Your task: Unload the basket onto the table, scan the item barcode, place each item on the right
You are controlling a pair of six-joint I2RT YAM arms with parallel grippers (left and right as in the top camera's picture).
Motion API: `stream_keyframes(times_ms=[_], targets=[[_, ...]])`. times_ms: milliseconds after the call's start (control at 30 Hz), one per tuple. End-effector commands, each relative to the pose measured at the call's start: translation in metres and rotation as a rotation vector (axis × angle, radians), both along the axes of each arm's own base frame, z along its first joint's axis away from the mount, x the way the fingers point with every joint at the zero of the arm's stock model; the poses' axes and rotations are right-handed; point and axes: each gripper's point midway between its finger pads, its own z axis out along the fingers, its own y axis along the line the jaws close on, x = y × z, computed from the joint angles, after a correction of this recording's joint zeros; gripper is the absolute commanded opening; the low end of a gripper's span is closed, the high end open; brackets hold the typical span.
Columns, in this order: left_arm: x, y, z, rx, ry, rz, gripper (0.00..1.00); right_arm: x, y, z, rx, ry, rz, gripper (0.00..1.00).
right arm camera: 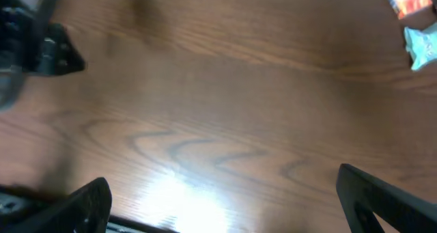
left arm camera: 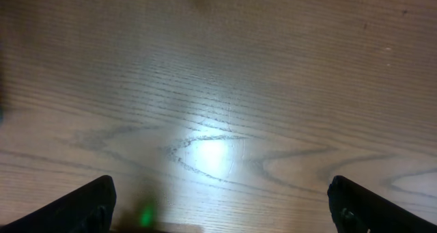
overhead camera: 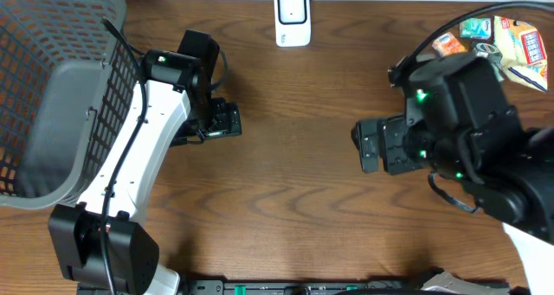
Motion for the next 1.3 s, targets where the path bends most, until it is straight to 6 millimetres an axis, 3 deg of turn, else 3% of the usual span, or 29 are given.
stream_keyframes(times_ms=[0, 267, 400, 600, 1267], targets=[[0.001, 0.000, 0.002, 0.002, 0.000, -0.006, 0.98, -0.004, -0.010, -0.024, -0.064, 0.010, -0.003, 0.99], [0.001, 0.000, 0.002, 0.002, 0.000, -0.006, 0.97, -0.011, -0.015, -0.063, -0.050, -0.020, 0.004, 0.99], [0.001, 0.000, 0.002, 0.002, 0.000, -0.006, 0.98, -0.014, -0.017, -0.090, -0.087, 0.036, 0.005, 0.99], [0.001, 0.000, 0.002, 0.002, 0.000, -0.006, 0.98, -0.014, -0.017, -0.114, -0.133, 0.105, 0.008, 0.99], [0.001, 0.000, 0.002, 0.002, 0.000, -0.006, 0.98, -0.014, -0.016, -0.124, -0.163, 0.149, 0.010, 0.99]])
